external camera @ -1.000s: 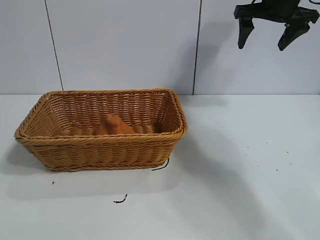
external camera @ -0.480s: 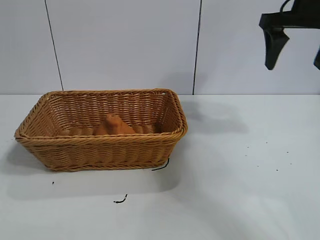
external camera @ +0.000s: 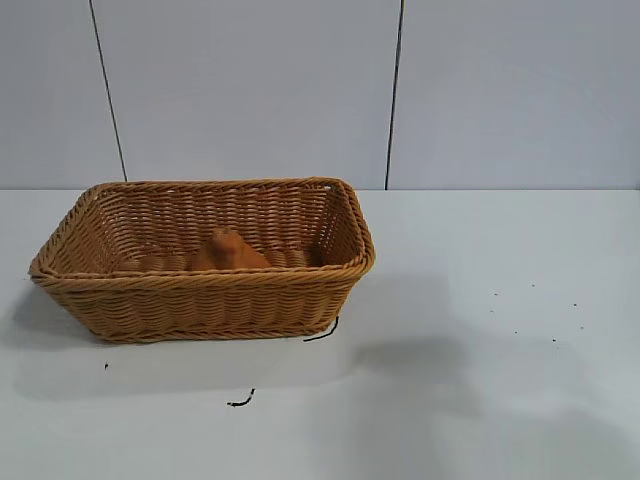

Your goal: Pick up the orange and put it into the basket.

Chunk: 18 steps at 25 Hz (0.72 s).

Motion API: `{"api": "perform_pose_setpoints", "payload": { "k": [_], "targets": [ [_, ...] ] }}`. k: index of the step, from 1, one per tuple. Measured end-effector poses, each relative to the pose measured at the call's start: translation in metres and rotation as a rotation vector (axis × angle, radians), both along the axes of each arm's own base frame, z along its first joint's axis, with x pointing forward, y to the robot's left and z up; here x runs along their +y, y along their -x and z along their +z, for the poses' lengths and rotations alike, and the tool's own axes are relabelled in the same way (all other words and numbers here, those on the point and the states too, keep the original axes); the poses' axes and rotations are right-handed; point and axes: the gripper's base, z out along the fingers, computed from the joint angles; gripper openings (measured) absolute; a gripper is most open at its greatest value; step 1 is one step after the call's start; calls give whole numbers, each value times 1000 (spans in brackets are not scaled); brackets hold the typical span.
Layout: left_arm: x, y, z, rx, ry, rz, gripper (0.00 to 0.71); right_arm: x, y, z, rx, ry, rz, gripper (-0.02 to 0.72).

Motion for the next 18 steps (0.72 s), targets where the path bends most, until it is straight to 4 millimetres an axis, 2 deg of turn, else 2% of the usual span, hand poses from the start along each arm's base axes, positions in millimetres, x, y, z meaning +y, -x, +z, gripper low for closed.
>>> {"api": "perform_pose_setpoints", "payload": {
  "k": [4,12,18],
  "targets": [
    [0,0,0,0,0,0,639,-1,32,8,-249,-17,-2,667],
    [0,0,0,0,0,0,639,-4,85,17,-597,-36,-1,667],
    [0,0,0,0,0,0,639,-4,92,17,-633,-39,-1,667]
  ]
}}
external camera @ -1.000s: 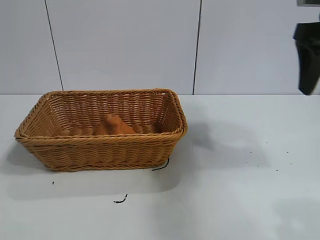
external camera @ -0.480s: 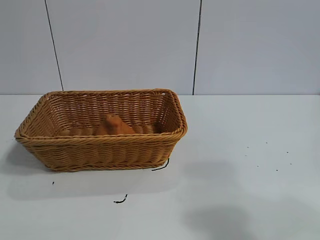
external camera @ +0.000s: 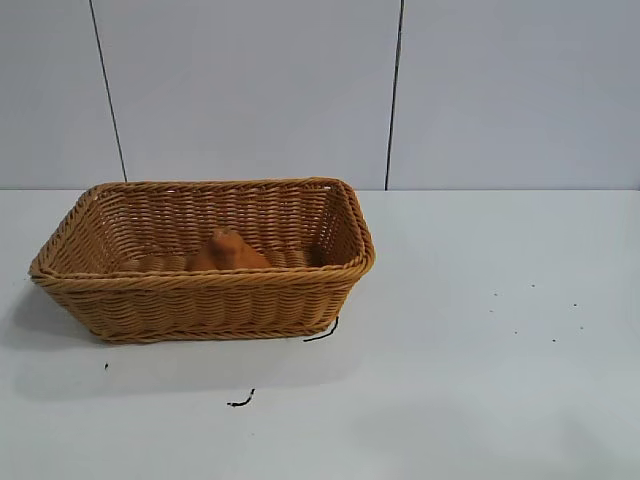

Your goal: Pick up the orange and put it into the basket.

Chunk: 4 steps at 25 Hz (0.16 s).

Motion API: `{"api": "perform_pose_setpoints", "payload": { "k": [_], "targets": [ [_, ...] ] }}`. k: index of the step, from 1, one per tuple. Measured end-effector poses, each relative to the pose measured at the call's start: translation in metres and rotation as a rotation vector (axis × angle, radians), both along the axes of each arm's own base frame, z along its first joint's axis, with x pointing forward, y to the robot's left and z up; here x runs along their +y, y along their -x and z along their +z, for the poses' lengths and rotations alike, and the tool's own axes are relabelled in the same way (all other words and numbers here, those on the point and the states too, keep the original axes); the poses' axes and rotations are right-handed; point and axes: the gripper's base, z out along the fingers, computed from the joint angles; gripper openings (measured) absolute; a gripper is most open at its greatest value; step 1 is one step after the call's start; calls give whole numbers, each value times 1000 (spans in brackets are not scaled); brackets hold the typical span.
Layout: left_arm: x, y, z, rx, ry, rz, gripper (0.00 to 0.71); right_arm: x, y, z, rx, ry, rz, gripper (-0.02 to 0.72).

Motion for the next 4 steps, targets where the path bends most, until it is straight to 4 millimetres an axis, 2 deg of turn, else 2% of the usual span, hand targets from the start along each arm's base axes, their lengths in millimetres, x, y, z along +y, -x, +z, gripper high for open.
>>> {"api": "perform_pose_setpoints", "payload": {
  "k": [4],
  "targets": [
    [0,0,0,0,0,0,639,0,0,0,0,0,0,667]
  ]
}}
